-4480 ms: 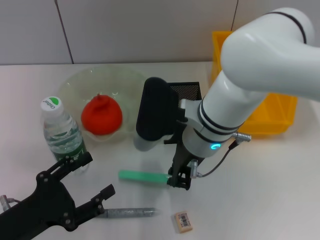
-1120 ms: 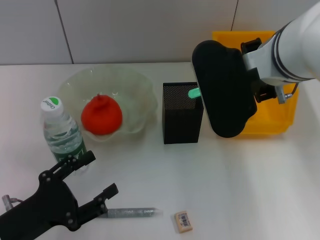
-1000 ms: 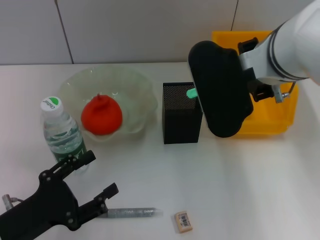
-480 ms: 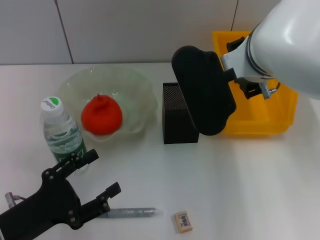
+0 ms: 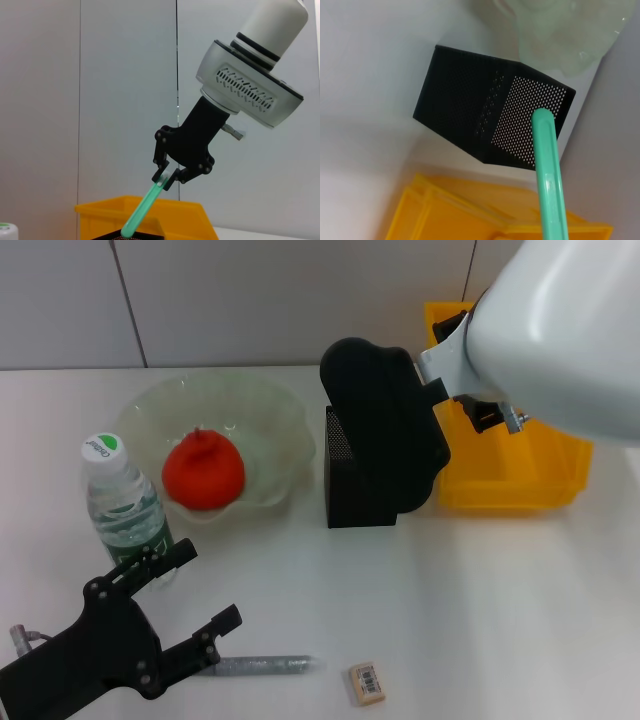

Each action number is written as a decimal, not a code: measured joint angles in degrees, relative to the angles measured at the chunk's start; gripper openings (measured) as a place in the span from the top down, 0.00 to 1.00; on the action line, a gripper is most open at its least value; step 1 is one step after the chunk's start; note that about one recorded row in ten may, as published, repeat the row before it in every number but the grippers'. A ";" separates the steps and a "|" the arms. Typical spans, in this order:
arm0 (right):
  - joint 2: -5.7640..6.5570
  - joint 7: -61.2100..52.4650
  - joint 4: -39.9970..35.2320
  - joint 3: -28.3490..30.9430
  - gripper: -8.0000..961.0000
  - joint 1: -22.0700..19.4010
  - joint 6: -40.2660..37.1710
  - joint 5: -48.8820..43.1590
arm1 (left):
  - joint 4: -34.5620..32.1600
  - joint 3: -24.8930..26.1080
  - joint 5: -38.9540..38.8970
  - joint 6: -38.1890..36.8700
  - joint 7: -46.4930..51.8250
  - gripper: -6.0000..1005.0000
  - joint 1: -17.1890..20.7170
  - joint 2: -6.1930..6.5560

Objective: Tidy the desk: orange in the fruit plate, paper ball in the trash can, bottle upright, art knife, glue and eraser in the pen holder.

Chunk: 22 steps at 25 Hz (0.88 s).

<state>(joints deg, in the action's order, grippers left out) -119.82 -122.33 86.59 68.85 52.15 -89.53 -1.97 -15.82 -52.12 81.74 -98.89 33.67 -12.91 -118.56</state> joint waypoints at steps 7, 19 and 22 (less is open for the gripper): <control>-0.01 -0.61 -2.59 -2.02 0.83 0.43 0.34 -0.22 | 0.00 0.00 0.00 -0.16 0.06 0.19 -0.01 0.00; -0.06 -0.75 -3.04 -2.62 0.83 0.67 0.93 -0.14 | 0.00 -0.09 0.00 -1.40 0.09 0.19 -0.09 0.00; -0.06 -1.55 -3.60 -2.78 0.83 1.25 1.62 -0.14 | 0.00 -0.09 0.00 -1.46 0.11 0.19 -0.07 0.00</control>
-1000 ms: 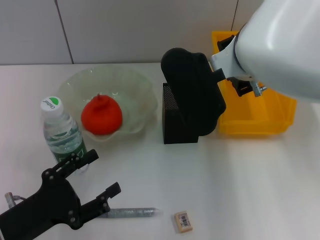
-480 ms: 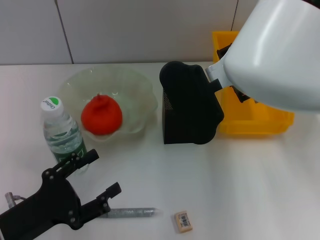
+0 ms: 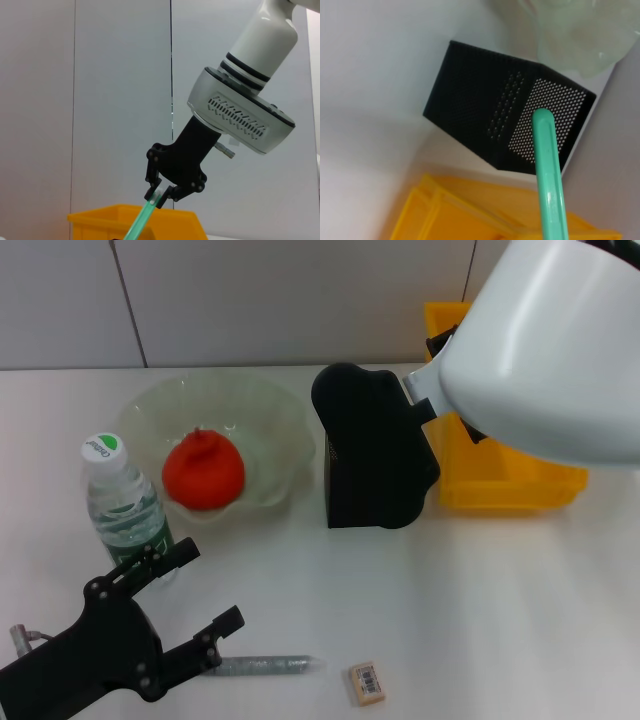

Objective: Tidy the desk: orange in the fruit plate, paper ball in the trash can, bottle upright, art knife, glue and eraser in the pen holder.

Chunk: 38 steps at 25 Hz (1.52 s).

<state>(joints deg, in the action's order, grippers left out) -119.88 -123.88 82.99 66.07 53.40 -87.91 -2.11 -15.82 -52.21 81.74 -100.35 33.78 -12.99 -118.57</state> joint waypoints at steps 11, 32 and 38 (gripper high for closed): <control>0.00 -0.84 -3.41 -2.11 0.83 2.33 0.82 -0.22 | 0.00 0.00 0.00 -0.86 0.05 0.19 0.60 0.05; 0.00 -2.84 -3.66 -4.11 0.83 3.06 1.61 -0.81 | 0.00 0.13 0.00 -1.02 0.06 0.19 0.62 0.17; 0.00 -3.00 -3.86 -4.30 0.78 3.31 1.60 -0.81 | 0.00 0.18 0.00 -1.19 0.06 0.19 0.70 0.18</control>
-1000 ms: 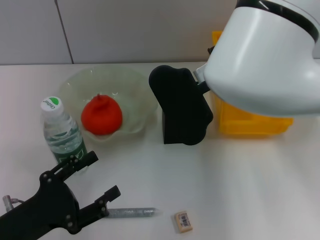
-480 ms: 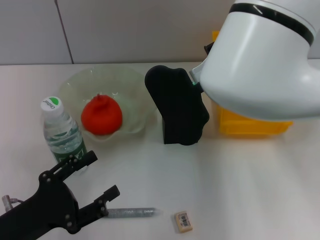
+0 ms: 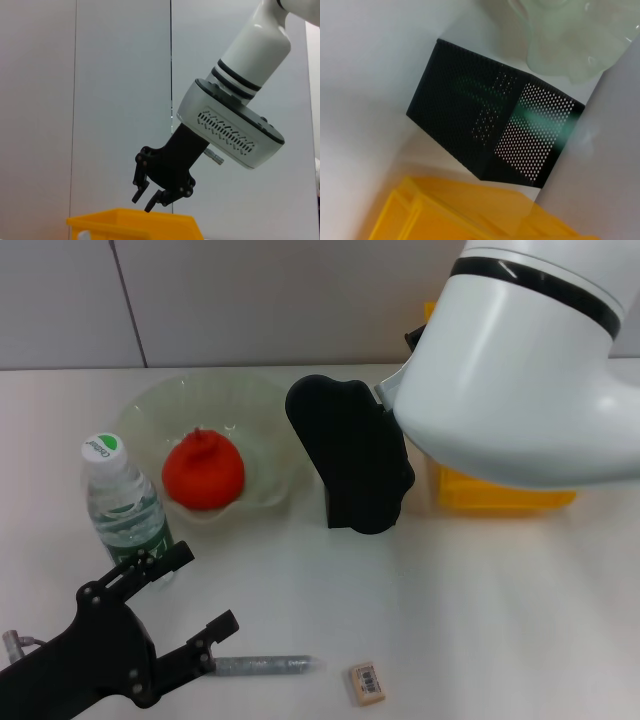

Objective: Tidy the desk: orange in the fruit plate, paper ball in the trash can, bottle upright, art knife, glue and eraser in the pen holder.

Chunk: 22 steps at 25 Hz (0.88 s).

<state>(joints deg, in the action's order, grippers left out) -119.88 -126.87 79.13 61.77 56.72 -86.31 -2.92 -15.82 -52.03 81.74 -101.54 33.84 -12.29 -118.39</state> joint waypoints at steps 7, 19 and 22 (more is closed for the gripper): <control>-0.01 -1.60 1.55 3.14 0.78 -0.22 0.84 0.41 | -0.03 0.09 0.00 -0.25 0.00 0.19 -0.01 0.00; 0.60 0.96 21.15 32.04 0.76 -17.35 8.12 22.69 | -0.42 0.36 0.00 -1.60 0.00 0.19 0.05 0.18; 0.65 2.92 22.58 37.44 0.75 -23.28 10.49 34.46 | -0.45 0.37 0.00 -1.64 0.00 0.19 0.11 0.26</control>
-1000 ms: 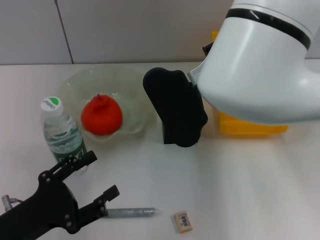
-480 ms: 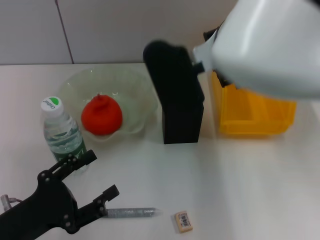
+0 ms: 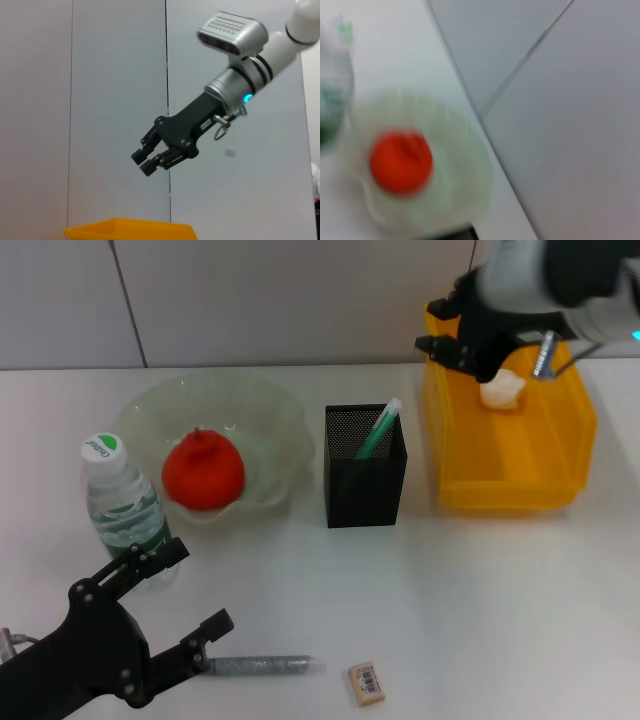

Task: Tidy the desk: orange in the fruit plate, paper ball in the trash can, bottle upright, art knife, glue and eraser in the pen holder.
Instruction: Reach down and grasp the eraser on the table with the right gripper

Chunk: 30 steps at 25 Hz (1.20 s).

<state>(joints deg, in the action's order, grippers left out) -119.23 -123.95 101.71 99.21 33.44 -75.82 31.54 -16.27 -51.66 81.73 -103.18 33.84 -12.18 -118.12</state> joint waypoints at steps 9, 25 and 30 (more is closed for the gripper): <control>-0.19 13.47 -2.43 3.17 0.50 -20.43 8.34 34.10 | -0.94 -0.52 0.02 -0.04 0.33 0.19 0.03 0.19; 0.44 12.81 -10.59 10.74 0.12 -20.81 -13.99 33.54 | -5.17 -0.17 3.14 -0.70 5.62 0.19 0.70 0.86; 0.38 4.46 -9.69 10.32 0.12 -6.53 -27.02 18.37 | -5.15 -0.35 3.17 -0.33 5.79 0.19 0.79 0.88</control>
<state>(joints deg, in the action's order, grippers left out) -118.85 -119.49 92.02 109.53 26.90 -102.83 49.91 -21.42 -52.01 84.91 -103.51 39.63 -11.39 -117.25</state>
